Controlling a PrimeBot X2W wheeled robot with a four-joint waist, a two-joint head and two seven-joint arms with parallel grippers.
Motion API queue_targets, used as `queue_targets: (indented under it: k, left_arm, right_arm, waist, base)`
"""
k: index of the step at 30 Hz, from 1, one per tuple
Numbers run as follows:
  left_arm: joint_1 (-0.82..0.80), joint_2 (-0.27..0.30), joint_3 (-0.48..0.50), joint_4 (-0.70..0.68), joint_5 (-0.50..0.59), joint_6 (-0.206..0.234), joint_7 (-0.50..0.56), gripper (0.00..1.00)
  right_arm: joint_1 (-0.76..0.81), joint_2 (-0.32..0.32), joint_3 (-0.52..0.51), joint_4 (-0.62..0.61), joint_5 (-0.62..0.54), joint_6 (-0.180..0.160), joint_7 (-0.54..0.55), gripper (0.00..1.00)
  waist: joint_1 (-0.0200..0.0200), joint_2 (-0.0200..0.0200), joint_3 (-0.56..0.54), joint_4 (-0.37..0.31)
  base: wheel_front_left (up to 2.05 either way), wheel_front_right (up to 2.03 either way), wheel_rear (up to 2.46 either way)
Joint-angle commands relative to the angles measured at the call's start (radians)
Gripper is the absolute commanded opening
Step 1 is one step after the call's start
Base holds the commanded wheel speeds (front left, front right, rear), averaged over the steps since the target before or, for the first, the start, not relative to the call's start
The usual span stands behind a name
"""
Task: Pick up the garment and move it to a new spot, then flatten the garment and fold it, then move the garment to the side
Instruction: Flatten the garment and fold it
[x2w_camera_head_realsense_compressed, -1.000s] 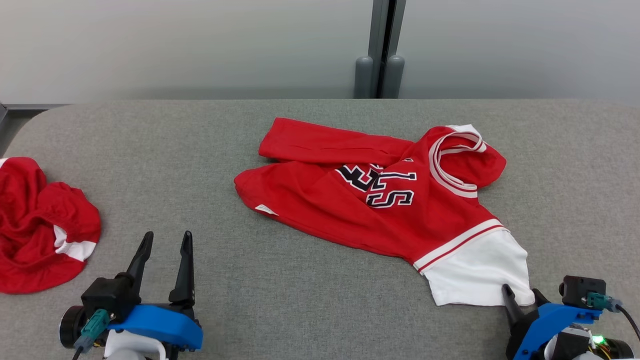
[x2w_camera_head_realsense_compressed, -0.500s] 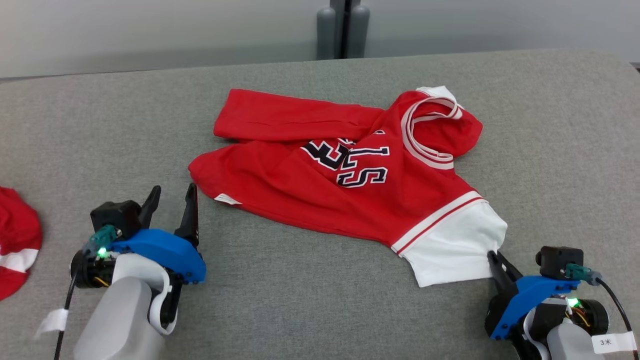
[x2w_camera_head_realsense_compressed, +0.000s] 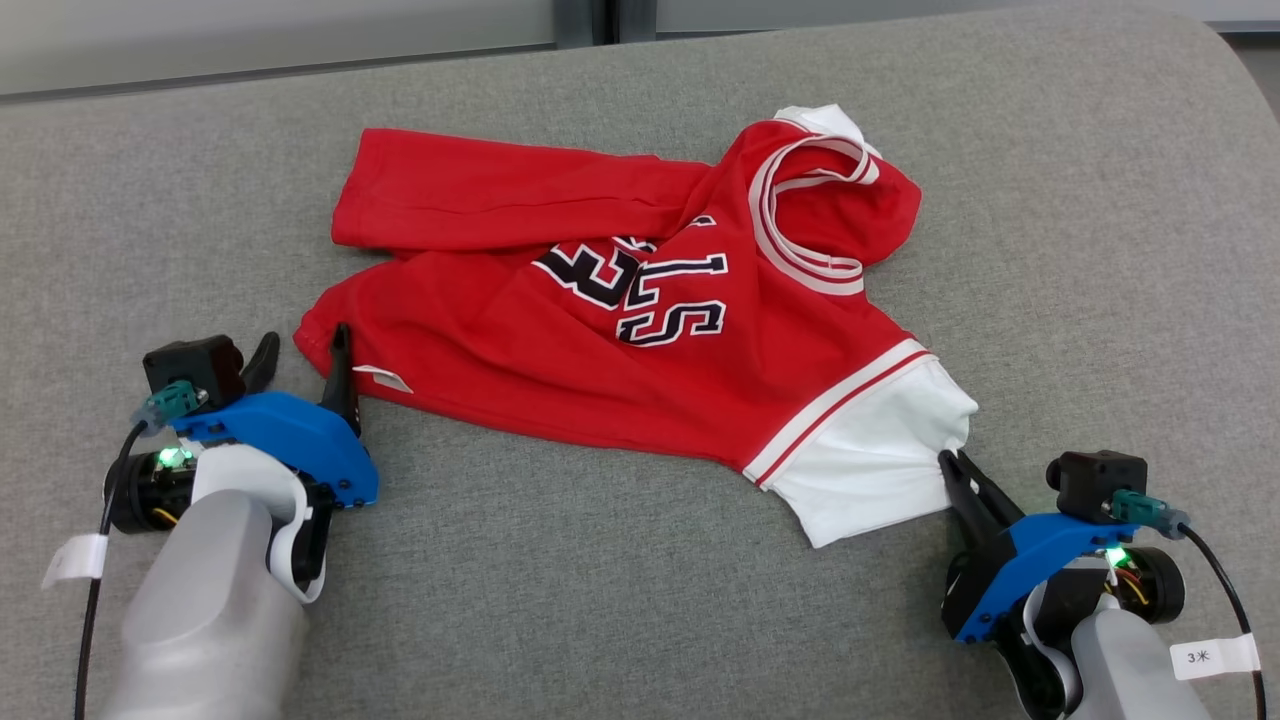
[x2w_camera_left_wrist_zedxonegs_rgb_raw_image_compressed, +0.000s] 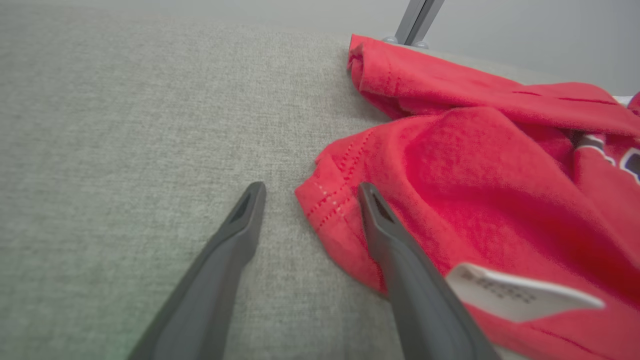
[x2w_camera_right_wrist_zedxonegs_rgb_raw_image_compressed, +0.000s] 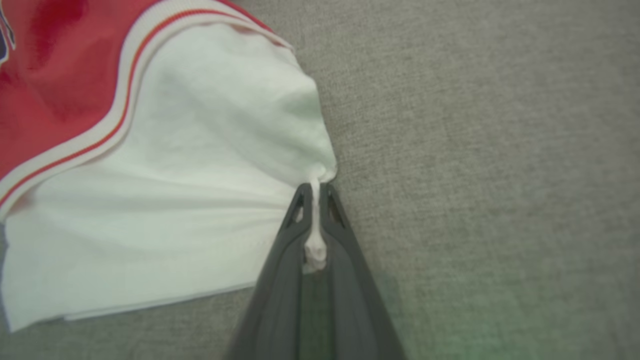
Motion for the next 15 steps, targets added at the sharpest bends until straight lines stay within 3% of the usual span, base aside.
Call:
queue_targets:
  k: [1, 2, 3, 4, 5, 15]
  left_arm:
    - [-0.021, 0.003, -0.006, 0.019, 0.002, 0.007, 0.008, 1.00]
    - [-0.023, -0.002, -0.008, 0.033, 0.000, 0.009, 0.015, 1.00]
    - [-0.026, -0.005, -0.011, 0.045, 0.000, 0.009, 0.019, 0.89]
    - [-0.031, -0.009, -0.013, 0.055, 0.001, 0.010, 0.017, 0.33]
    - [-0.032, -0.014, -0.015, 0.066, -0.003, 0.007, 0.020, 0.00]
    - [-0.003, -0.049, -0.002, 0.049, -0.039, -0.018, -0.092, 0.00]
  right_arm:
    - [0.022, -0.012, -0.003, 0.056, 0.000, -0.017, 0.033, 0.00]
    - [0.022, -0.012, -0.002, 0.054, 0.001, -0.017, 0.032, 0.00]
    - [0.020, -0.012, -0.001, 0.052, 0.002, -0.017, 0.031, 0.00]
    - [0.018, -0.012, -0.002, 0.051, 0.004, -0.017, 0.031, 0.00]
    - [0.017, -0.012, -0.003, 0.048, 0.005, -0.017, 0.032, 0.00]
    - [0.052, -0.011, -0.054, -0.074, 0.041, -0.010, 0.019, 0.00]
  waist:
    - [0.0000, 0.0001, 0.005, -0.001]
    - [0.0000, 0.0001, 0.008, -0.001]
    - [0.0000, 0.0001, 0.010, -0.001]
    - [0.0000, 0.0001, 0.011, -0.001]
    - [0.0000, 0.0001, 0.011, 0.000]
    - [0.0000, 0.0001, -0.057, 0.037]
  base:
    - [0.00, 0.00, 0.00]
    - [0.00, 0.00, 0.00]
    - [0.00, 0.00, 0.00]
    - [0.00, 0.00, 0.00]
    - [0.00, 0.00, 0.00]
    - [0.00, 0.00, 0.00]
